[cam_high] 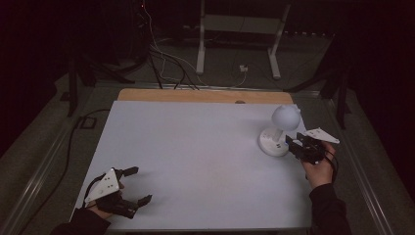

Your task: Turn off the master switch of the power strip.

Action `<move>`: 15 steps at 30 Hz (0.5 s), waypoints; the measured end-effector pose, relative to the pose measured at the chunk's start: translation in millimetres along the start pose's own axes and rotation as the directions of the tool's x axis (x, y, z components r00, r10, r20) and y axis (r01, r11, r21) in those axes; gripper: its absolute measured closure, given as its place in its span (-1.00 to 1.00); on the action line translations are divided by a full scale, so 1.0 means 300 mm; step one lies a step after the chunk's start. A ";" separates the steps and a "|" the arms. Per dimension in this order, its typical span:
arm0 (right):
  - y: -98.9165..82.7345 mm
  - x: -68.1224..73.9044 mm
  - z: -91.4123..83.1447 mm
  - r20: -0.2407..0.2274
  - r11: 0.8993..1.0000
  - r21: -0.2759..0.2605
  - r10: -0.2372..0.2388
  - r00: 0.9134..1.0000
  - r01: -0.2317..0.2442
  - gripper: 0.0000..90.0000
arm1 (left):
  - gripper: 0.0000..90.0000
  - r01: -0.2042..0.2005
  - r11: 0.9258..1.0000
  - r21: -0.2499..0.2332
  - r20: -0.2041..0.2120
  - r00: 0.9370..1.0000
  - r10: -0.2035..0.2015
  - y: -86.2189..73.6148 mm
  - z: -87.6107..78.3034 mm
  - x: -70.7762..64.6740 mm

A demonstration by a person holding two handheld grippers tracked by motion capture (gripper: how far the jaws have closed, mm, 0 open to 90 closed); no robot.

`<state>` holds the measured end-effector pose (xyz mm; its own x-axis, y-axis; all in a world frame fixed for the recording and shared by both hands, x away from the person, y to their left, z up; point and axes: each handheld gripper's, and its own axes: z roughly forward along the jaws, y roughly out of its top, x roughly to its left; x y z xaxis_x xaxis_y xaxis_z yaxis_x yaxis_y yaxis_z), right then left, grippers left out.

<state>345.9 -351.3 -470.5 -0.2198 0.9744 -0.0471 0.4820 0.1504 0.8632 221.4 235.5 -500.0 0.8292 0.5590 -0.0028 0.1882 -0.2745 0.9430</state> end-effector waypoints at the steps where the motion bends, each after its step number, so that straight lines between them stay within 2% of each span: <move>1: 0.001 -0.001 0.000 0.002 1.000 0.000 0.008 1.000 -0.008 0.25 | -0.99 0.000 1.000 0.000 0.000 1.000 0.000 0.000 0.000 0.000; 7: -0.002 -0.012 0.008 0.030 1.000 0.002 0.028 0.999 -0.028 0.60 | -0.99 0.001 1.000 0.000 0.000 1.000 -0.001 0.000 0.000 0.000; 8: -0.002 -0.012 0.008 0.030 1.000 0.002 0.028 0.999 -0.028 0.60 | -0.99 0.001 1.000 0.000 0.000 1.000 -0.001 0.000 0.000 0.000; 9: -0.004 -0.017 0.012 0.036 0.999 0.001 0.037 0.999 -0.037 0.71 | -0.99 0.000 1.000 0.001 -0.001 1.000 0.000 0.000 0.000 0.000; 13: -0.012 -0.022 0.022 0.048 0.999 0.012 0.047 0.998 -0.048 0.96 | -0.99 0.001 1.000 0.000 -0.002 1.000 -0.001 0.000 0.000 0.001; 15: -0.016 -0.025 0.029 0.049 0.998 0.019 0.055 0.997 -0.056 0.99 | -0.99 0.001 1.000 0.001 -0.001 1.000 -0.001 -0.001 0.001 0.001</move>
<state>352.6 -357.8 -478.6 -0.1507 0.9883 -0.0243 0.5097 0.0988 0.8547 221.8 235.4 -500.4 0.8286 0.5599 -0.0032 0.1894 -0.2749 0.9426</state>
